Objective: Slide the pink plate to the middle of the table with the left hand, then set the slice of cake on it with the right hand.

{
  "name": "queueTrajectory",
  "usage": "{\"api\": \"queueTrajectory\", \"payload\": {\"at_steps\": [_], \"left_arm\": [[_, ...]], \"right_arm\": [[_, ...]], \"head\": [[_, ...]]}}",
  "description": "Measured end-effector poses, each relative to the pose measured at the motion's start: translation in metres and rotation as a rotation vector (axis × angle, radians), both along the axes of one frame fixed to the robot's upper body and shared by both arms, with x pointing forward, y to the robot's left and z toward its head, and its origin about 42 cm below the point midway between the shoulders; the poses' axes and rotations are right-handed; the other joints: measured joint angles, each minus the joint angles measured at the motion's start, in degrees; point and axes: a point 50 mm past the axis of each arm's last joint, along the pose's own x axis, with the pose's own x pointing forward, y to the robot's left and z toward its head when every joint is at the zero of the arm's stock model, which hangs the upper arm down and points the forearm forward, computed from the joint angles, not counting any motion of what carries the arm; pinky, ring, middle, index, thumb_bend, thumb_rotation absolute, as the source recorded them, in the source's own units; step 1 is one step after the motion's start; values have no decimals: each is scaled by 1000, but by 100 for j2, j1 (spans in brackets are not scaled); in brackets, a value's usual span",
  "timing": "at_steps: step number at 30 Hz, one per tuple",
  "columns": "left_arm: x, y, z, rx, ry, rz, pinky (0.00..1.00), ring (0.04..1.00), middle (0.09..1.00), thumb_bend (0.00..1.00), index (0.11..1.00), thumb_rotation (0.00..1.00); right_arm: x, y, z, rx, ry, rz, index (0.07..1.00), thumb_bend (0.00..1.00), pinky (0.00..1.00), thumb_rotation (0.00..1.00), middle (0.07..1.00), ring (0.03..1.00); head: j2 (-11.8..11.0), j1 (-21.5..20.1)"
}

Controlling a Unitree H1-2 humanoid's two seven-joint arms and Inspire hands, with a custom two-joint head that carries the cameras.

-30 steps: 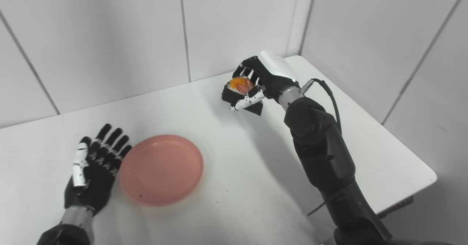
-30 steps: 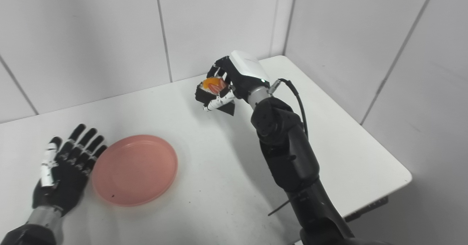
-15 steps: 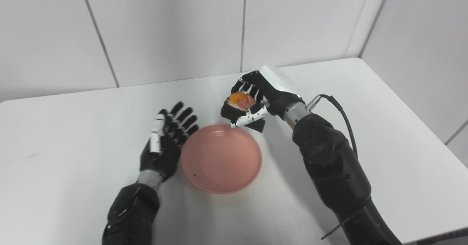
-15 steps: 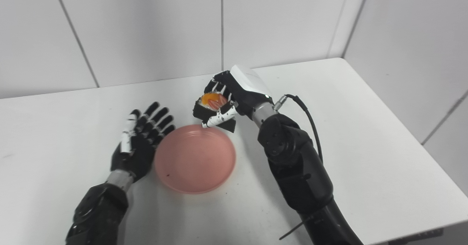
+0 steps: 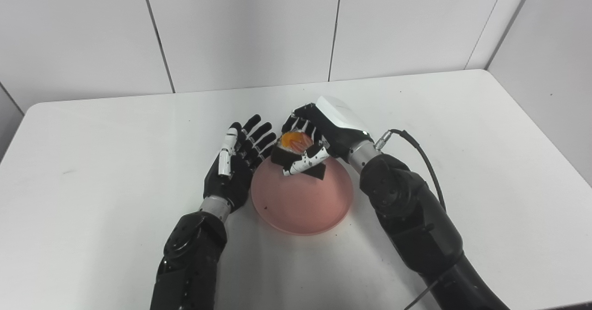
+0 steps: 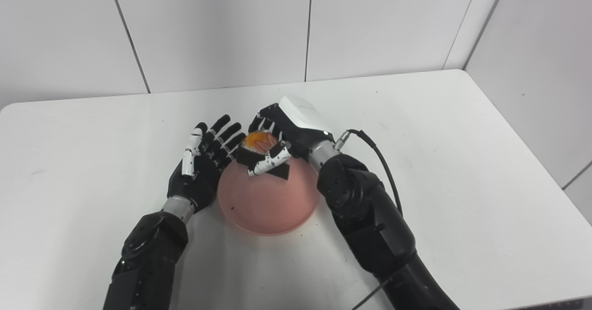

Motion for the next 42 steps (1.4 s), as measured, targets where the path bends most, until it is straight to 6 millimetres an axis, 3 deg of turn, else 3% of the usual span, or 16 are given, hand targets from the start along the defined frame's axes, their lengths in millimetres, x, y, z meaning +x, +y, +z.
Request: {"api": "queueTrajectory", "payload": {"at_steps": [11, 15, 22, 32, 33, 34, 35, 36, 37, 39, 40, 42], "left_arm": [[0, 0, 1, 3, 3, -5, 880, 883, 879, 382, 879, 1000], [0, 0, 2, 6, 5, -10, 877, 884, 880, 379, 881, 1000], [0, -1, 2, 9, 6, -16, 887, 893, 887, 384, 884, 1000], [0, 0, 2, 12, 7, -16, 885, 893, 890, 384, 883, 1000], [0, 0, 2, 12, 7, -16, 872, 891, 887, 382, 881, 1000], [0, 0, 2, 12, 7, -16, 866, 890, 884, 382, 879, 1000], [0, 0, 1, 12, 9, -16, 860, 890, 884, 383, 877, 1000], [0, 0, 1, 12, 10, -16, 859, 891, 884, 383, 877, 1000], [1, 0, 1, 12, 10, -16, 864, 890, 891, 382, 883, 1000], [1, 0, 1, 13, 10, -17, 866, 890, 895, 381, 887, 1000], [1, 0, 1, 14, 9, -17, 876, 894, 905, 379, 900, 1000], [1, 1, 1, 17, 7, -19, 884, 894, 908, 374, 911, 1000]], "right_arm": [[-7, -4, -24, -24, 58, 12, 487, 513, 317, 123, 464, 389], [-7, -9, -31, -46, 73, 1, 529, 521, 319, 8, 428, 388], [-12, -6, -47, -81, 67, 8, 538, 518, 280, 0, 418, 361], [-16, -2, -52, -93, 41, 6, 544, 517, 326, 6, 443, 415], [-16, -2, -52, -95, 39, 6, 516, 512, 392, 94, 547, 489], [-17, -1, -52, -100, 35, 8, 552, 530, 429, 178, 602, 531], [-18, -1, -51, -110, 30, 12, 703, 603, 503, 412, 702, 629], [-19, 0, -50, -123, 24, 18, 721, 612, 515, 445, 718, 644], [-20, 1, -51, -139, 31, 31, 846, 719, 646, 677, 836, 775], [-26, 2, -46, -179, 35, 74, 911, 773, 714, 796, 897, 843], [-27, 1, -44, -196, 45, 93, 971, 875, 819, 921, 967, 939], [-31, -1, -41, -239, 78, 139, 993, 936, 868, 955, 992, 982]], "head": [[88, -53], [132, -62], [141, -71], [114, -115], [114, -115], [106, -123], [106, -123], [106, -123], [97, -123], [97, -123], [79, -141], [79, -141]]}}
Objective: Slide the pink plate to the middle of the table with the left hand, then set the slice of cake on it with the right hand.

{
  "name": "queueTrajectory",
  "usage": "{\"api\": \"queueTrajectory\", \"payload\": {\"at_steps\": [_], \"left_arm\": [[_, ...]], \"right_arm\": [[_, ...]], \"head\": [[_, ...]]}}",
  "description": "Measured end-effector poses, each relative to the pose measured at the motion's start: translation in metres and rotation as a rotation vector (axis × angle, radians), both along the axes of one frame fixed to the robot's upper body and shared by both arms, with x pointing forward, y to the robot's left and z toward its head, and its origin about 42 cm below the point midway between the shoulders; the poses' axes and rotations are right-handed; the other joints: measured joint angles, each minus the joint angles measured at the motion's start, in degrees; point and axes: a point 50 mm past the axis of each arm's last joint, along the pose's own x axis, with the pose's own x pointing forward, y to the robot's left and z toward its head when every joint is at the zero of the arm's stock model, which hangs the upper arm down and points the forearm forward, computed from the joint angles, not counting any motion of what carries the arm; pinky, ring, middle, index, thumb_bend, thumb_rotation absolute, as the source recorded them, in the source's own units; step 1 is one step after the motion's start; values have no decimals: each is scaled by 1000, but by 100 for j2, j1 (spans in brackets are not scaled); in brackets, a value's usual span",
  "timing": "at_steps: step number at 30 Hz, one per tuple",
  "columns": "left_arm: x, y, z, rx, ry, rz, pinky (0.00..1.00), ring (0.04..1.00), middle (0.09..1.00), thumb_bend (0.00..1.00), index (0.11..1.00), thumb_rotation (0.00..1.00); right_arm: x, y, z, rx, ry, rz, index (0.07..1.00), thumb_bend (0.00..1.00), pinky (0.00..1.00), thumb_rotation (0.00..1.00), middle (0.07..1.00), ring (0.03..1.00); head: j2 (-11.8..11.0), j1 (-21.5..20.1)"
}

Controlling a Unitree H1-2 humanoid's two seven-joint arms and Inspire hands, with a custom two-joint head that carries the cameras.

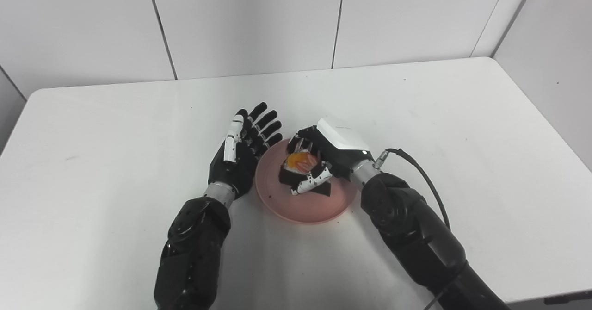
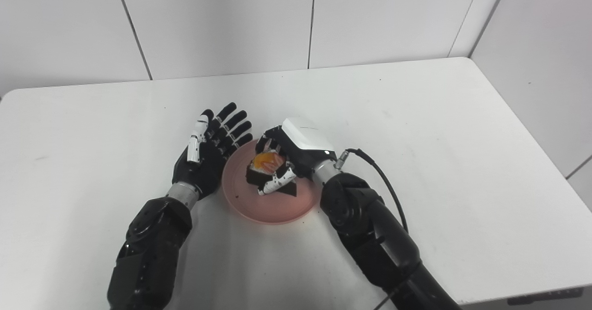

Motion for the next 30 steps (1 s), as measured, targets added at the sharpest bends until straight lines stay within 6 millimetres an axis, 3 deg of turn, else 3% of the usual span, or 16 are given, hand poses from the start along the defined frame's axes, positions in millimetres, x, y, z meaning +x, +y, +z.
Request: {"api": "queueTrajectory", "payload": {"at_steps": [4, 17, 30], "left_arm": [[0, 0, 0, -1, -1, -1, 869, 887, 901, 354, 908, 1000], [0, -1, 1, 2, 0, 2, 849, 854, 856, 378, 858, 1000], [-1, 1, 2, 9, -6, 11, 846, 856, 859, 372, 861, 1000]], "right_arm": [[-5, 2, 1, -31, 57, 46, 1000, 997, 897, 935, 1000, 1000], [-14, 0, 21, -25, 37, 81, 1000, 1000, 912, 805, 1000, 1000], [-20, -2, 36, 4, -18, 80, 1000, 1000, 898, 810, 1000, 1000]], "head": [[-9, 0], [-26, 0], [-53, 0]]}}
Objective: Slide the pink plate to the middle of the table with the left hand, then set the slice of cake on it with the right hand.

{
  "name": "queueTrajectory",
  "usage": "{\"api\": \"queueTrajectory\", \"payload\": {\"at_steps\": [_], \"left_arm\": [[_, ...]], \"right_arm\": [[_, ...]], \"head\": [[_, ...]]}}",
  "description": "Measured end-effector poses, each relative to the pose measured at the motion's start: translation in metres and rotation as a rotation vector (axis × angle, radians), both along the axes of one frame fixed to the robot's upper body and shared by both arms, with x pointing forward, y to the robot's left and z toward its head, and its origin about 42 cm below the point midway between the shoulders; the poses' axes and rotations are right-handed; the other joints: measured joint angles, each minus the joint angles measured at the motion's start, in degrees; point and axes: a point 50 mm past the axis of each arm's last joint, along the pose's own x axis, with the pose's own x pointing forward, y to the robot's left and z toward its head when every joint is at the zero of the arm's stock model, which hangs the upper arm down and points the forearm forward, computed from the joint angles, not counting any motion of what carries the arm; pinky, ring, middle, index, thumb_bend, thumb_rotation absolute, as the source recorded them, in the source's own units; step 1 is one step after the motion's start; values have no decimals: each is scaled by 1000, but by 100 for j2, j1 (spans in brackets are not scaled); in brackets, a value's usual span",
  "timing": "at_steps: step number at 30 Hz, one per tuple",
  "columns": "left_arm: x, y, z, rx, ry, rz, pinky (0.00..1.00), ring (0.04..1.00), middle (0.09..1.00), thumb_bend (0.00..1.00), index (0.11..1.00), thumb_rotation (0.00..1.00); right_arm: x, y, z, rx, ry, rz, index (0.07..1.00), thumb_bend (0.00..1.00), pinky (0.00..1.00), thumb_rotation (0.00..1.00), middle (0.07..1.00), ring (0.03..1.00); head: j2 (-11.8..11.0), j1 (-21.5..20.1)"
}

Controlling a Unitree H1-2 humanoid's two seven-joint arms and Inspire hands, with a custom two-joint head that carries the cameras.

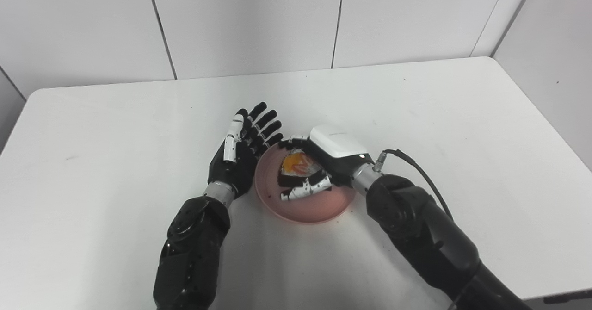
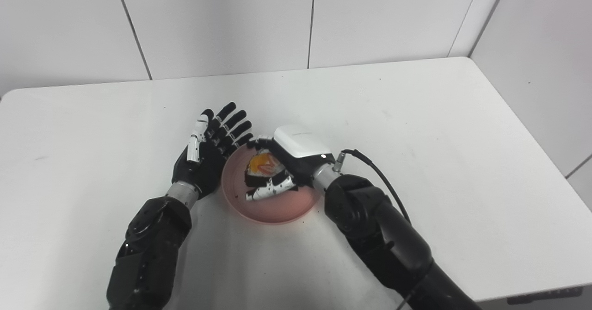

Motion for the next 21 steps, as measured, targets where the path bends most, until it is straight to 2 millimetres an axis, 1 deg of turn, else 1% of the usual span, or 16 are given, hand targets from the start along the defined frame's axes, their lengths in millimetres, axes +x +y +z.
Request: {"api": "queueTrajectory", "payload": {"at_steps": [5, 9, 10, 12, 13, 14, 16, 17, 18, 20, 21], "left_arm": [[-1, 3, 0, -4, 3, 7, 843, 858, 860, 372, 861, 1000], [-3, 6, 0, -8, 2, 14, 853, 870, 870, 382, 868, 1000], [-4, 7, 1, -8, -1, 16, 868, 877, 877, 393, 876, 1000], [-8, 11, 0, -8, -4, 24, 874, 880, 879, 398, 880, 1000], [-11, 15, 1, -7, -8, 32, 869, 879, 882, 404, 884, 1000], [-13, 18, 1, -6, -8, 37, 872, 882, 887, 409, 889, 1000], [-16, 24, 1, 8, -13, 60, 885, 892, 901, 418, 900, 1000], [-18, 27, 1, 19, -16, 67, 925, 922, 931, 418, 927, 1000], [-19, 30, 2, 31, -24, 76, 938, 932, 941, 418, 937, 1000], [-22, 36, 3, 60, -39, 91, 979, 960, 969, 414, 967, 1000], [-24, 39, 3, 72, -48, 96, 992, 980, 988, 415, 986, 1000]], "right_arm": [[-4, 1, 9, 22, -29, 6, 1000, 1000, 896, 824, 1000, 1000], [-10, 2, 21, 46, -54, 14, 1000, 1000, 886, 825, 1000, 995], [-12, 1, 24, 54, -55, 11, 1000, 1000, 833, 801, 1000, 971], [-14, -1, 31, 85, -68, 0, 1000, 1000, 804, 789, 1000, 959], [-15, -3, 36, 114, -79, -9, 1000, 1000, 765, 783, 1000, 938], [-16, -4, 40, 142, -93, -17, 1000, 1000, 753, 781, 1000, 931], [-16, -5, 45, 210, -115, -34, 1000, 1000, 758, 782, 1000, 933], [-16, -5, 44, 246, -122, -46, 1000, 1000, 786, 794, 1000, 950], [-16, -6, 43, 288, -122, -60, 1000, 1000, 796, 798, 1000, 955], [-16, -8, 33, 359, -107, -94, 1000, 972, 846, 843, 1000, 978], [-15, -10, 28, 381, -99, -117, 1000, 963, 884, 919, 1000, 989]], "head": [[-18, -9], [-44, 26], [-61, 52], [-70, 70], [-97, 70], [-97, 70], [-106, 79], [-114, 79], [-123, 79], [-123, 79], [-141, 53]]}}
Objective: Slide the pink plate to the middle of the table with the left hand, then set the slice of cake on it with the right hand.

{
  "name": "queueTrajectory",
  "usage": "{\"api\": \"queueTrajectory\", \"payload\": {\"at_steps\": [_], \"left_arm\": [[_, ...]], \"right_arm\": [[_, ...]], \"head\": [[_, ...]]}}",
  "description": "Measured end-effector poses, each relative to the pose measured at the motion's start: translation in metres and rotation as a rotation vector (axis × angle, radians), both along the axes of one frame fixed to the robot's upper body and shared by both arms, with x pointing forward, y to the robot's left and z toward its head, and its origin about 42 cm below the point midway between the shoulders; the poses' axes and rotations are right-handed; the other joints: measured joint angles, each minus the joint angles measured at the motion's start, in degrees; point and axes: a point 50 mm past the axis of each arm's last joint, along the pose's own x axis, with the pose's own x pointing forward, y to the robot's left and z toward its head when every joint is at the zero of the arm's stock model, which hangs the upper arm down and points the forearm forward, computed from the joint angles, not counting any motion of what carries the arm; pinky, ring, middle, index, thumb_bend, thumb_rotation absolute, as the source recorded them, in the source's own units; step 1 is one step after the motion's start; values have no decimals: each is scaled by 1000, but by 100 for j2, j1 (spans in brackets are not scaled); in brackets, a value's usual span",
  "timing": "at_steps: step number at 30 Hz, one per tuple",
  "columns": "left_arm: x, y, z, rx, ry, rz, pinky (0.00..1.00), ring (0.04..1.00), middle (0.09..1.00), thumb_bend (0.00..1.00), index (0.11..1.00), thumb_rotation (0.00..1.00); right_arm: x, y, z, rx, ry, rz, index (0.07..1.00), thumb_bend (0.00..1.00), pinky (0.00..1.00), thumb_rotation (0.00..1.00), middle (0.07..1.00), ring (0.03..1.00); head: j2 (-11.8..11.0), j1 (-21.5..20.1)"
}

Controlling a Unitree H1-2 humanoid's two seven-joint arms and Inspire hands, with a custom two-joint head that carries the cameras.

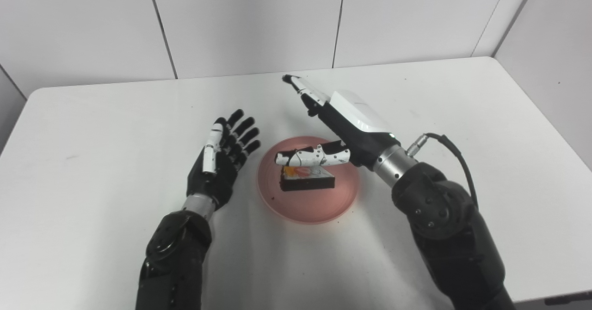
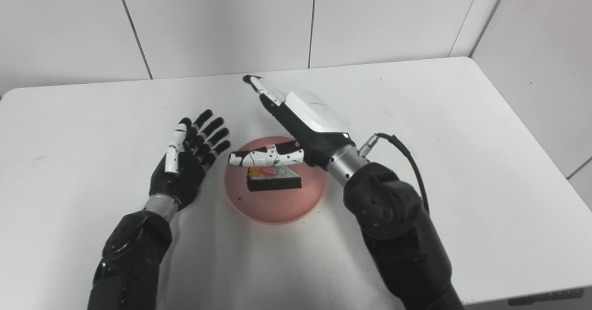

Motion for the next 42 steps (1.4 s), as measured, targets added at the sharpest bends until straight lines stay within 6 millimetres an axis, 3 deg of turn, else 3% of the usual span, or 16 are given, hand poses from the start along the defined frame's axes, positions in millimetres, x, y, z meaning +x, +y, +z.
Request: {"api": "queueTrajectory", "payload": {"at_steps": [2, 5, 7, 10, 13, 18, 21, 32, 42], "left_arm": [[-5, 8, -2, 39, -29, 20, 998, 992, 996, 418, 996, 1000], [-11, 16, -2, 87, -65, 45, 1000, 1000, 1000, 433, 1000, 1000], [-14, 19, -3, 117, -77, 53, 1000, 1000, 1000, 444, 1000, 1000], [-19, 22, -3, 168, -110, 68, 1000, 1000, 1000, 463, 1000, 1000], [-25, 23, -7, 202, -140, 86, 1000, 1000, 1000, 462, 1000, 1000], [-35, 26, -15, 261, -193, 101, 1000, 1000, 1000, 481, 1000, 1000], [-41, 21, -22, 290, -215, 98, 992, 1000, 1000, 458, 1000, 1000], [-51, 14, -30, 295, -253, 98, 995, 1000, 1000, 413, 999, 1000], [-51, 13, -34, 296, -243, 87, 1000, 998, 1000, 423, 999, 1000]], "right_arm": [[0, -6, -13, 59, 8, -45, 1000, 957, 894, 968, 1000, 991], [-4, -14, -26, 134, -2, -126, 1000, 949, 804, 997, 1000, 955], [-8, -18, -32, 201, -6, -183, 1000, 933, 803, 1000, 1000, 885], [-11, -17, -46, 324, -7, -250, 1000, 779, 932, 1000, 1000, 983], [-15, -19, -60, 419, 0, -279, 1000, 603, 994, 1000, 1000, 999], [-24, -26, -86, 543, 4, -341, 1000, 412, 981, 1000, 1000, 992], [-29, -29, -101, 563, 5, -351, 1000, 349, 972, 1000, 1000, 995], [-39, -31, -133, 624, 56, -384, 996, 338, 989, 1000, 1000, 1000], [-42, -36, -147, 661, 88, -411, 1000, 321, 998, 1000, 1000, 994]], "head": [[0, 0], [-18, -70], [-27, -106], [-44, -141], [-44, -185], [-35, -229], [-35, -264], [-44, -281], [-79, -290]]}}
